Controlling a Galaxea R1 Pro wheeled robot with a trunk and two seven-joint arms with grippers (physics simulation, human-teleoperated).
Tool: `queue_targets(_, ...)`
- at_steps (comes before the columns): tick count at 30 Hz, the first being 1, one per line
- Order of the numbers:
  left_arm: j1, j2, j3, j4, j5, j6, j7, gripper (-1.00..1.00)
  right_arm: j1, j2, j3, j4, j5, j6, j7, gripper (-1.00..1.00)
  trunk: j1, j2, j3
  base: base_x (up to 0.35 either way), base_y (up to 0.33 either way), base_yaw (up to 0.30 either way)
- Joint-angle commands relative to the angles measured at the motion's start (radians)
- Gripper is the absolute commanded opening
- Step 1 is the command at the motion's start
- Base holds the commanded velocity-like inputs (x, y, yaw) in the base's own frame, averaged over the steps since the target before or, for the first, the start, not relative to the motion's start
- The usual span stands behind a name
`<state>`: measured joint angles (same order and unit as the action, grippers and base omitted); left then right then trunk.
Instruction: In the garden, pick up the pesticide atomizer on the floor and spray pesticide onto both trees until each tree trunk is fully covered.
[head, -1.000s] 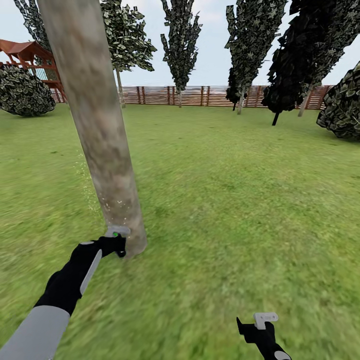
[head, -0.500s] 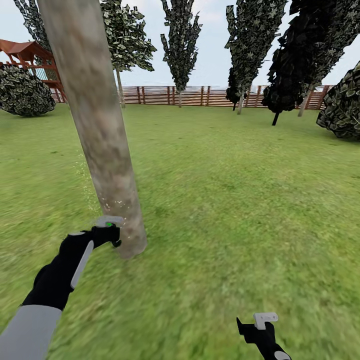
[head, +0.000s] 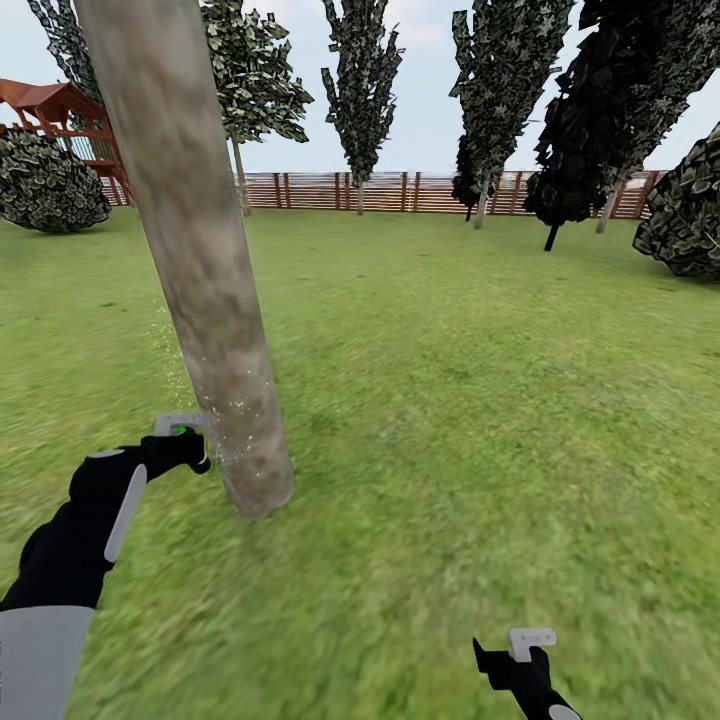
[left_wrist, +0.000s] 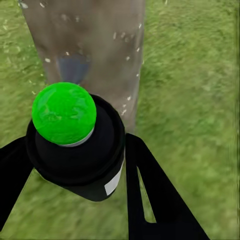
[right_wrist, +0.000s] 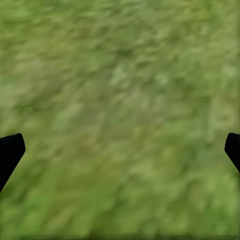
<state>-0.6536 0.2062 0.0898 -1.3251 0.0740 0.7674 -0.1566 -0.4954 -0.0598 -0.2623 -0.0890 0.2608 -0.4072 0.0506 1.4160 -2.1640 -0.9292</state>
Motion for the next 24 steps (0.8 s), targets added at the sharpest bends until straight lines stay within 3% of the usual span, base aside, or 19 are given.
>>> queue_targets(1,0.0,-0.003,-0.005,-0.012,-0.004,0.008,0.0,-1.0,0.0,0.0,0.0,0.0,0.0,0.0,0.0,1.0,0.0,0.0,0.0,0.0,0.0,0.0)
queue_targets(2,0.001,-0.006,-0.022,-0.031,-0.005,0.033,0.0,-1.0,0.0,0.0,0.0,0.0,0.0,0.0,0.0,1.0,0.0,0.0,0.0,0.0,0.0,0.0)
queue_targets(4,0.002,-0.01,-0.089,-0.07,-0.004,0.095,0.001,-1.0,0.0,0.0,0.0,0.0,0.0,0.0,0.0,1.0,0.0,0.0,0.0,0.0,0.0,0.0)
queue_targets(6,0.001,-0.022,-0.115,-0.09,-0.004,0.113,0.002,-1.0,0.0,0.0,0.0,0.0,0.0,0.001,0.0,1.0,0.0,0.0,0.0,0.0,0.0,0.0)
queue_targets(8,-0.001,-0.034,-0.119,-0.098,-0.006,0.118,0.003,-1.0,0.0,0.0,0.0,0.0,0.0,0.0,0.0,1.0,0.0,0.0,0.0,0.0,0.0,0.0)
queue_targets(10,-0.022,-0.027,-0.107,-0.101,-0.008,0.127,0.003,-1.0,0.0,0.0,0.0,0.0,0.0,0.001,0.0,1.0,0.0,0.0,0.0,0.0,0.0,0.0)
queue_targets(12,-0.037,-0.024,-0.073,-0.101,-0.008,0.155,0.003,-1.0,0.0,0.0,0.0,0.0,0.0,0.001,0.0,1.0,0.0,0.0,0.0,0.0,0.0,0.0)
queue_targets(14,-0.065,-0.021,-0.015,-0.102,-0.01,0.195,0.002,-1.0,0.0,0.0,0.0,0.0,0.0,0.001,0.0,1.0,0.0,0.0,0.0,0.0,0.0,0.0)
queue_targets(15,-0.067,-0.016,-0.007,-0.102,-0.012,0.199,0.002,-1.0,0.0,0.0,0.0,0.0,0.0,0.001,0.0,1.0,0.0,0.0,0.0,0.0,0.0,0.0)
queue_targets(19,-0.066,-0.021,-0.019,-0.098,-0.016,0.202,0.004,-1.0,0.0,0.0,0.0,0.0,0.0,0.001,0.0,1.0,0.0,0.0,0.0,0.0,0.0,0.0)
queue_targets(22,-0.072,-0.038,-0.101,-0.094,-0.017,0.199,0.016,-1.0,0.0,0.0,0.0,0.0,0.0,0.001,0.0,1.0,0.0,0.0,0.0,0.0,0.0,0.0)
queue_targets(24,-0.086,-0.04,-0.104,-0.09,-0.018,0.199,0.018,-1.0,0.0,0.0,0.0,0.0,0.0,0.001,0.0,1.0,0.0,0.0,0.0,0.0,0.0,0.0)
